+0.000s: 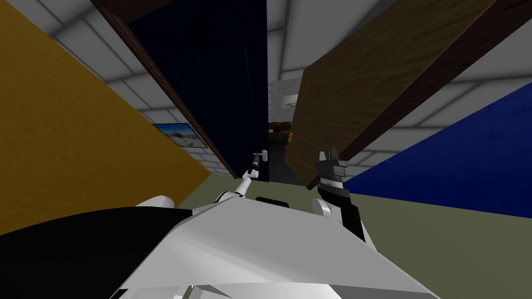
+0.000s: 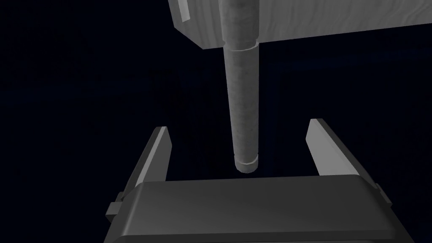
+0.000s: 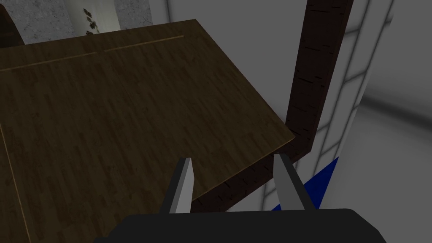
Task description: Push the door open
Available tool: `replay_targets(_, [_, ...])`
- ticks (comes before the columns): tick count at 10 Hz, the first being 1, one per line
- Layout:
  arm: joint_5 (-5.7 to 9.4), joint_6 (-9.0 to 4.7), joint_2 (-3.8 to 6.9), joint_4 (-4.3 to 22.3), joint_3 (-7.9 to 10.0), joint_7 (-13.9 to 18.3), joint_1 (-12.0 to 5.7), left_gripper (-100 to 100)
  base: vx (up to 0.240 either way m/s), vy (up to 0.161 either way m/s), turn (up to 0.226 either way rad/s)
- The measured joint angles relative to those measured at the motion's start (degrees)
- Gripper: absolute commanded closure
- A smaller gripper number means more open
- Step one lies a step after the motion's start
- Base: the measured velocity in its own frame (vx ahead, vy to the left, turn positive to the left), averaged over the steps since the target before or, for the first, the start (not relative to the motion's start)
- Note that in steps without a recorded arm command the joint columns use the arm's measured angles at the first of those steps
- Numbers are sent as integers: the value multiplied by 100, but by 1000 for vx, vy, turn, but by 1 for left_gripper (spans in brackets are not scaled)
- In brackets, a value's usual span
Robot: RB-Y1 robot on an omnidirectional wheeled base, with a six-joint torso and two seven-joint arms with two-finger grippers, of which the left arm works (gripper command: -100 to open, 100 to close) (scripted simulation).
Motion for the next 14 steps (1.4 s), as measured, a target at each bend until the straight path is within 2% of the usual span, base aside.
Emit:
replay_targets(3, [9,-40,-127,49,26,10,-12,-100,146,6,-15])
replay_targets(4, [10,-42,-134,48,26,12,-14,100,-13,-2,6])
replay_targets(10, [12,-40,-120,38,32,14,-37,100,10,-6,0])
replay_targets(12, [38,-92,-64,235,92,7,-71,100,126,-55,33])
replay_targets(14, [42,-38,-39,94,108,5,-21,100,77,-20,9])
